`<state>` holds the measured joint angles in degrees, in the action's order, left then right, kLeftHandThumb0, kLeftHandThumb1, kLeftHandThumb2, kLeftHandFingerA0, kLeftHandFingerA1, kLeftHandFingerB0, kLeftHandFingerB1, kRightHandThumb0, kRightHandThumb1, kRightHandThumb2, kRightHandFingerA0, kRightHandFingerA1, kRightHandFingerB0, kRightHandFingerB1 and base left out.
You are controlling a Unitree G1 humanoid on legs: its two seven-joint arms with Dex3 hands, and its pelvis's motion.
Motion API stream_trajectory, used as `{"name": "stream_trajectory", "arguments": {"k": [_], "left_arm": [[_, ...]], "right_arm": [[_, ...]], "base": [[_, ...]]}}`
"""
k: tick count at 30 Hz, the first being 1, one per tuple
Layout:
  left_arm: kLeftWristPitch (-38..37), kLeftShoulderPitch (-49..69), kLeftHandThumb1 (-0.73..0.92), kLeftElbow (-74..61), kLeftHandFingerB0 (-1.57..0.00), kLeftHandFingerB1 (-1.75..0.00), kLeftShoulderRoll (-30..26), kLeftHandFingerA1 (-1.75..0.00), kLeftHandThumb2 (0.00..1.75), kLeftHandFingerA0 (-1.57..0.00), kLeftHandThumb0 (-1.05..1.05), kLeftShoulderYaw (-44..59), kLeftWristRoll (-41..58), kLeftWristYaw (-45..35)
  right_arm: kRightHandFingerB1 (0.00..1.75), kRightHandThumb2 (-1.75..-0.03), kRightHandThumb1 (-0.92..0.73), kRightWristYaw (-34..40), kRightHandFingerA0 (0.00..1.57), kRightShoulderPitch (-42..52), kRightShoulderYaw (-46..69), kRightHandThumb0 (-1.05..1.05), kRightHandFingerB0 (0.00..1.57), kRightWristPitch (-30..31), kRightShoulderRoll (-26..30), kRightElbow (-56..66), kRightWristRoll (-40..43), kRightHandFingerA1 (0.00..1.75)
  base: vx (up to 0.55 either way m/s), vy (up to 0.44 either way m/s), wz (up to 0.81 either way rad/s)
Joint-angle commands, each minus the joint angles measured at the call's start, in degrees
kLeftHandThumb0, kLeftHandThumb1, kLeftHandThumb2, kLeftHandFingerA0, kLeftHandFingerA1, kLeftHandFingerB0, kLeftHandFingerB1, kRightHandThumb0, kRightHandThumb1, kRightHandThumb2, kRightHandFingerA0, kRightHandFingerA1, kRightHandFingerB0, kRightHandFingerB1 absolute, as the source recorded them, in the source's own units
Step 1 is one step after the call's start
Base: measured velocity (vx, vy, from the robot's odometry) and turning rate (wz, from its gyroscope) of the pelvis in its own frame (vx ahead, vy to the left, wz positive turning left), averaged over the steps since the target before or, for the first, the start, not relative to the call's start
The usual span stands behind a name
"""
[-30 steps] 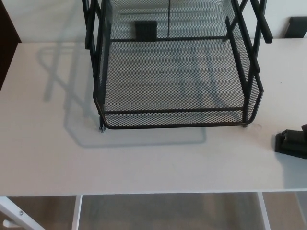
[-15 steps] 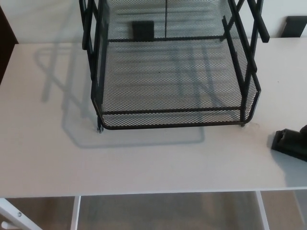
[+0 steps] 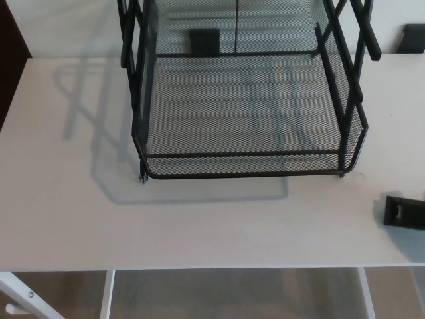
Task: The robot walks towards a desk on which a file tray is kept in the middle and a stapler is kept to its right. The robot lifts the stapler using its right hand and places it on the file tray.
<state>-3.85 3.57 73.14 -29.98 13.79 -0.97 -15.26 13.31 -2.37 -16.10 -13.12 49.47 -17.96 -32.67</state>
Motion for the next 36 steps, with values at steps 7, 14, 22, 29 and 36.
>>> {"name": "stream_trajectory", "arguments": {"k": [7, 14, 22, 29, 36], "left_arm": [[-1.6, 0.4, 0.69, 0.5, -0.08, -0.67, -1.5, -0.88, 1.27, -0.39, -1.05, -0.7, -0.1, -0.1], [-0.9, 0.4, 0.69, 0.5, -0.10, -0.68, -1.3, -0.88, 1.26, -0.38, -1.05, -0.1, 0.7, 0.0], [-1.3, 0.9, 0.70, 0.2, -0.08, -0.68, -1.8, -0.86, 1.27, -0.36, -1.05, -0.4, 0.3, -0.3], [-1.0, 0.9, 0.69, 0.9, -0.09, -0.68, -1.4, -0.89, 1.24, -0.42, -1.05, -0.2, 0.4, 0.3], [-1.3, 0.9, 0.70, 1.2, -0.08, -0.67, -1.5, -0.90, 1.25, -0.45, -1.05, -0.6, -0.1, 0.6]], "right_arm": [[1.39, -0.89, -0.67, -8.0, 0.79, 1.4, 10.5, -0.11, 0.73, -0.3, -0.5, 3.6, 7.1, 1.71], [1.32, -0.79, -0.69, -11.8, 0.79, -6.3, 15.2, -0.05, 0.78, -1.0, -0.2, 7.8, 8.6, 1.57], [1.50, -0.96, -0.64, -19.4, 0.92, -26.4, 16.5, -0.12, 0.69, 3.3, -3.2, 7.6, 13.6, 1.75], [1.51, -0.89, -0.68, -21.4, 0.80, -39.7, 13.8, -0.20, 0.72, 7.7, -4.8, 8.5, 8.4, 1.71], [1.54, -1.00, -0.65, -20.1, 0.85, -52.5, 13.0, -0.19, 0.73, 10.3, -6.9, 6.3, 5.8, 1.75]], "base": [[0.00, 0.000, 0.00], [0.00, 0.000, 0.00], [0.00, 0.000, 0.00], [0.00, 0.000, 0.00], [0.00, 0.000, 0.00]]}}
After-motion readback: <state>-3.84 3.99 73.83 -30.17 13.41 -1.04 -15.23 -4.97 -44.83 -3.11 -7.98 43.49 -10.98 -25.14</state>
